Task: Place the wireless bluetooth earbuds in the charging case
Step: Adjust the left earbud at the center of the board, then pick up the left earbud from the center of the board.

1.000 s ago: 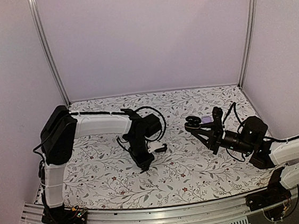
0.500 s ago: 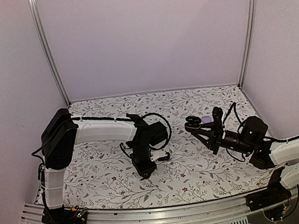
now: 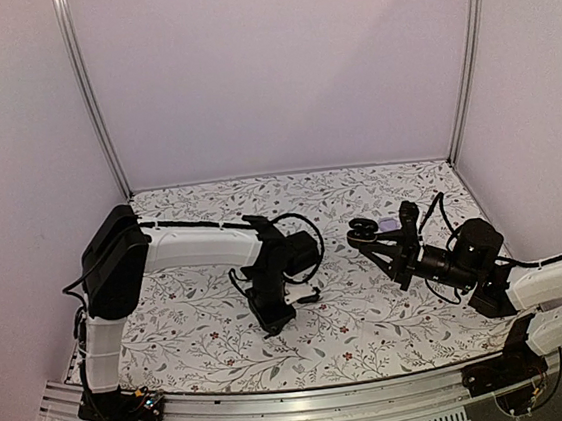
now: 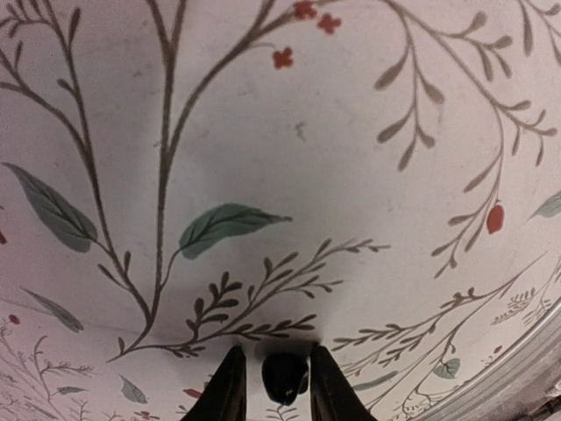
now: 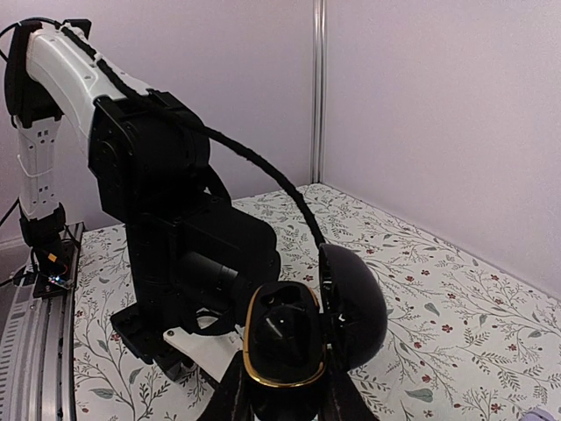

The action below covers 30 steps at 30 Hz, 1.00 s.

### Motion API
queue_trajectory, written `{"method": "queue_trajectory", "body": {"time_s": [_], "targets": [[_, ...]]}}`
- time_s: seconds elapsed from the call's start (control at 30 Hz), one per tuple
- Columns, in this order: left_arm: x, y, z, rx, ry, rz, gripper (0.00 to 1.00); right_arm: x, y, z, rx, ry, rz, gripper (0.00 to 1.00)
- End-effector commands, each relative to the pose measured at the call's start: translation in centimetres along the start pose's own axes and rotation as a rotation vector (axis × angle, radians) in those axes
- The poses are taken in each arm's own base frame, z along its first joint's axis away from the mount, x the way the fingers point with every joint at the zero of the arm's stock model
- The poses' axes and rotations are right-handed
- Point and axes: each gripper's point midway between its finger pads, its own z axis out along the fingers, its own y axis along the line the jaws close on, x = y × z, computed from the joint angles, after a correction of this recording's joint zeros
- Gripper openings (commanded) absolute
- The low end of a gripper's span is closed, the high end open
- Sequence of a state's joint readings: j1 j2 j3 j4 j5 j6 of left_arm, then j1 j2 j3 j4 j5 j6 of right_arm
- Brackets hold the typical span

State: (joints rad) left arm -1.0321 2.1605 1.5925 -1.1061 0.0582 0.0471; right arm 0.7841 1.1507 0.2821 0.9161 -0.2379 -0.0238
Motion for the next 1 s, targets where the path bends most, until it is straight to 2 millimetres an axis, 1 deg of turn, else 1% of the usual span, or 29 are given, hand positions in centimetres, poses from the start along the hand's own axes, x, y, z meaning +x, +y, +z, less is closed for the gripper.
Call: {"method": "queue_trajectory", "body": {"time_s": [0.0, 0.2, 0.4, 0.47, 0.57, 0.7, 0.77, 0.87, 0.97], "targets": [[1.7, -1.5, 2.9, 0.054, 0.105, -0.003, 0.25, -0.3, -0.3, -0.1, 0.016, -0.010, -0.013, 0.00], [2.4, -1.7, 3.3, 0.057, 0.124, -0.014, 0.27, -0.2, -0.3, -0.1, 0.012, -0.007, -0.012, 0.00], [2.1, -1.5, 3.2, 0.047, 0.120, -0.013, 0.18, -0.2, -0.3, -0.1, 0.013, -0.007, -0.011, 0.00], [2.1, -1.6, 3.3, 0.050, 0.124, -0.015, 0.17, -0.2, -0.3, -0.2, 0.017, -0.009, -0.012, 0.00], [1.8, -1.5, 2.9, 0.039, 0.114, -0.015, 0.15, -0.3, -0.4, -0.2, 0.020, -0.010, -0.014, 0.00], [0.9, -0.5, 2.0, -0.008, 0.063, -0.023, 0.12, -0.3, -0.4, -0.1, 0.021, -0.011, -0.013, 0.00], [0.1, 0.0, 1.1, -0.012, 0.010, -0.036, 0.09, -0.4, -0.5, -0.1, 0.024, -0.014, -0.013, 0.00], [-1.6, 0.7, -1.0, -0.015, -0.112, -0.051, 0.07, -0.5, -0.6, -0.1, 0.032, -0.018, -0.011, 0.00], [-3.4, 1.8, -3.4, -0.011, -0.250, -0.101, 0.06, -0.6, -0.7, 0.0, 0.037, -0.029, -0.009, 0.00]]}}
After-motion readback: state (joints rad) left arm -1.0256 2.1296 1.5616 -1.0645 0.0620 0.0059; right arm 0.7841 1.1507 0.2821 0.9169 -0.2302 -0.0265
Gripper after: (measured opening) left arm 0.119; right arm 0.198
